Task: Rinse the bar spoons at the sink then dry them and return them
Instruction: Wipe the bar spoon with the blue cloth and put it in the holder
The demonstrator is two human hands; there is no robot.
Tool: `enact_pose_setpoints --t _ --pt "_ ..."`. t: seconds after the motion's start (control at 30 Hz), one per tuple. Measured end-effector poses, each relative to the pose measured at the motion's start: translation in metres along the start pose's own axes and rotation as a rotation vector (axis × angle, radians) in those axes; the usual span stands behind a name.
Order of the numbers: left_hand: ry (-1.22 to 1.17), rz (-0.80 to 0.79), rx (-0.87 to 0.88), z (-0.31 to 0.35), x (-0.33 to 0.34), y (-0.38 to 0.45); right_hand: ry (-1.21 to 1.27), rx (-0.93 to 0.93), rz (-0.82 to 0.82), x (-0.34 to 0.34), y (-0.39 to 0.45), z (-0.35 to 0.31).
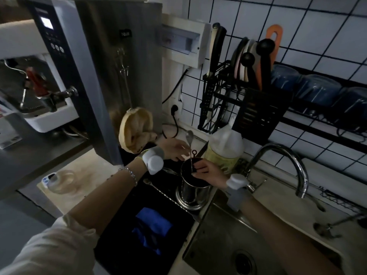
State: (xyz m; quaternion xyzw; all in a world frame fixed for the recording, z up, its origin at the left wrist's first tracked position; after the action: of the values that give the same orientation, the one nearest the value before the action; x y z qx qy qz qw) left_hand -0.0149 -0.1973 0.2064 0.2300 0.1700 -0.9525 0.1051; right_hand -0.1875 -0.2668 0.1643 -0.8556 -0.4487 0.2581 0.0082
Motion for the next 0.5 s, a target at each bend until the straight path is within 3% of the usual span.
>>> enact_pose_setpoints --t 0.17,0.23,0.37,0.43,0.5 --pt "-0.05 -0.002 0.002 -0.019 -0.018 0.0 0.134 0.048 -0.045 -0.003 -0.009 -0.003" --pt "-0.086 0.022 0.007 -0.03 -0.031 -0.005 0.221 0.085 -0.232 0.002 -0.014 -0.007" --pt "-0.149 0.075 -0.028 -0.06 -0.047 -0.018 0.247 0.149 -0.85 0.029 -0.024 -0.004" --pt "-0.149 0.091 -0.042 -0.07 -0.051 -0.026 0.211 0.173 -0.971 0.045 -0.02 0.006" --pt "-0.137 0.095 -0.073 -0.085 -0.052 -0.037 0.142 0.235 -0.931 0.067 -0.01 0.019"
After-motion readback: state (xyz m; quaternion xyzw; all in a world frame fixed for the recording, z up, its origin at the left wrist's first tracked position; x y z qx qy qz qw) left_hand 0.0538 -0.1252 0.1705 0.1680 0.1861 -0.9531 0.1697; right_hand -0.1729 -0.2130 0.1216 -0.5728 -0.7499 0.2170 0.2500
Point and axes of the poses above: each hand's wrist, its own y-axis towards the middle knuckle, its own x-axis out of the palm, z = x × y, the point moved 2 cm from there along y, towards the middle knuckle
